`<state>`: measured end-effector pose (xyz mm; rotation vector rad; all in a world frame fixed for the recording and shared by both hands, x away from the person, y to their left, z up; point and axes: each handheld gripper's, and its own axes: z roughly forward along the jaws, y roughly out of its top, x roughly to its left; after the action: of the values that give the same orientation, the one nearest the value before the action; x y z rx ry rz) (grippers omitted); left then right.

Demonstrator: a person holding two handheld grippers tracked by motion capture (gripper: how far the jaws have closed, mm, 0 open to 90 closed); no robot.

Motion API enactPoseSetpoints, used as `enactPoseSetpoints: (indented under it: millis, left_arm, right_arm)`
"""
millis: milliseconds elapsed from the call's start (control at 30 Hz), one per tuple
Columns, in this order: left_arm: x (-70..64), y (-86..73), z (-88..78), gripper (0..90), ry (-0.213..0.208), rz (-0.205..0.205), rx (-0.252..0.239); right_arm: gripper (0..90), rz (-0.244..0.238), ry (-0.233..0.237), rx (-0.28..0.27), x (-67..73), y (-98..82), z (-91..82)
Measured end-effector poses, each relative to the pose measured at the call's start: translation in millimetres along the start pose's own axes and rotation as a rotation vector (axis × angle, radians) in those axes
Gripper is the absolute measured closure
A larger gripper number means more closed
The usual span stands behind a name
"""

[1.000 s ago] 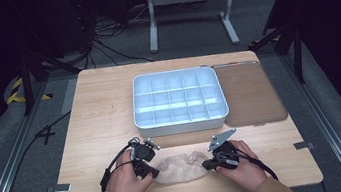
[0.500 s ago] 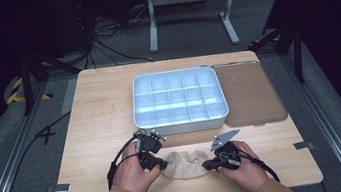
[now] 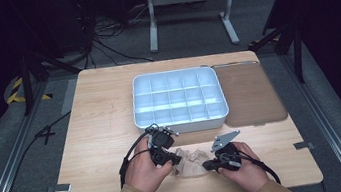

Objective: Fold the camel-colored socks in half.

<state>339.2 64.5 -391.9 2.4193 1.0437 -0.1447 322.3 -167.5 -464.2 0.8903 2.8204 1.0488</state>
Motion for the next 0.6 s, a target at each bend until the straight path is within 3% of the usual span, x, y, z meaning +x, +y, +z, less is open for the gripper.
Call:
enactPoseSetpoints:
  millis: [167, 600]
  left_arm:
    - [-7.1, 8.1, 7.7, 83.2, -0.012, 0.035, -0.020]
    - [-20.2, 23.9, 31.6, 82.1, -0.031, 0.084, -0.006]
  right_arm:
    - [89.8, -0.003, -0.001, -0.013, 0.6, -2.0, -0.2]
    - [89.8, -0.006, 0.004, -0.038, 0.8, -6.1, -0.7]
